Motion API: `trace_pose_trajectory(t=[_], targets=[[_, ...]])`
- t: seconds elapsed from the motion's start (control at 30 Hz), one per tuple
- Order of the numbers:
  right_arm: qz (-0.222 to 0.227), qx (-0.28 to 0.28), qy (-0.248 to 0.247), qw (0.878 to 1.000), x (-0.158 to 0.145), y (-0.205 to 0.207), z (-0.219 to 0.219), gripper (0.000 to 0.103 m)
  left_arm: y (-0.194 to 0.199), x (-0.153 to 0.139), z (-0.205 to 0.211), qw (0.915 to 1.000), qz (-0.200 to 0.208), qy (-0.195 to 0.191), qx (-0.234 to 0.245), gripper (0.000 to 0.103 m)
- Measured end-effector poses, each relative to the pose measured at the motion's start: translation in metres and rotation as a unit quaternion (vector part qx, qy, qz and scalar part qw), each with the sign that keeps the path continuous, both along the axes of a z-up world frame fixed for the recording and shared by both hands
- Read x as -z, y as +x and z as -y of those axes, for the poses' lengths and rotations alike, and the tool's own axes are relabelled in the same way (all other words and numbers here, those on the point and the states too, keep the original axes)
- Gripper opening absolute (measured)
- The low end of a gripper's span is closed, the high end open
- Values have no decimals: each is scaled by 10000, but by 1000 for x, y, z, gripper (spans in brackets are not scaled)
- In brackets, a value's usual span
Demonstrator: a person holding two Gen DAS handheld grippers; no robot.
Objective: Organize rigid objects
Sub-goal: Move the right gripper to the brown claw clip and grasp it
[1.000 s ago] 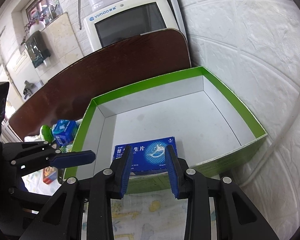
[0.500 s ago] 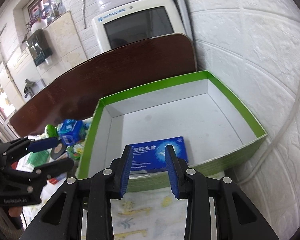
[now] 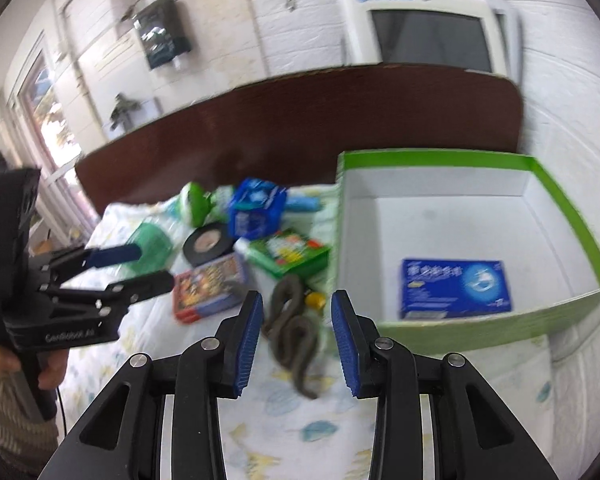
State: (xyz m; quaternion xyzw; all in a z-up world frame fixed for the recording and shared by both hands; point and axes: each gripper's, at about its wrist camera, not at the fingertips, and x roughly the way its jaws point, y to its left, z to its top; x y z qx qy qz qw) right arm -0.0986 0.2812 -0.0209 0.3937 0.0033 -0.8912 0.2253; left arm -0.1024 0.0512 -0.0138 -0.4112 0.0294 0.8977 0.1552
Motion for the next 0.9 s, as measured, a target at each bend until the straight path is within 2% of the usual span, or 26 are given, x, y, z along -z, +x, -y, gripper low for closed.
trace_pose_trajectory(t=[0.1,0.17,0.23,0.37,0.5,0.57,0.73,0.9], targets=[[145,-74,166,9997,14,9,10,42,2,6,2,9999,58,76,71,70],[232,-38,266,9994,23,12,10,50,4,7,-1,9997,44,106,205,70],[335,58,351,9988,33,13,9,52,5,6,-7,9992,-3,98,390,70],[664,262,256,9971,54,4,3,52,-4,6,-28,9948,-85,139,1006,70],[806,391,0,9960,64,-3,-3,52,-16,9,-56,9868,22,147,1611,70],[804,509,-139,9954,63,-3,-13,45,-21,13,-67,9838,98,61,1788,70],[832,776,-303,9930,62,0,-37,45,-21,28,-80,9803,296,-71,1954,70],[759,746,-321,9938,61,3,-39,45,-18,35,-77,9811,417,-118,1883,68]])
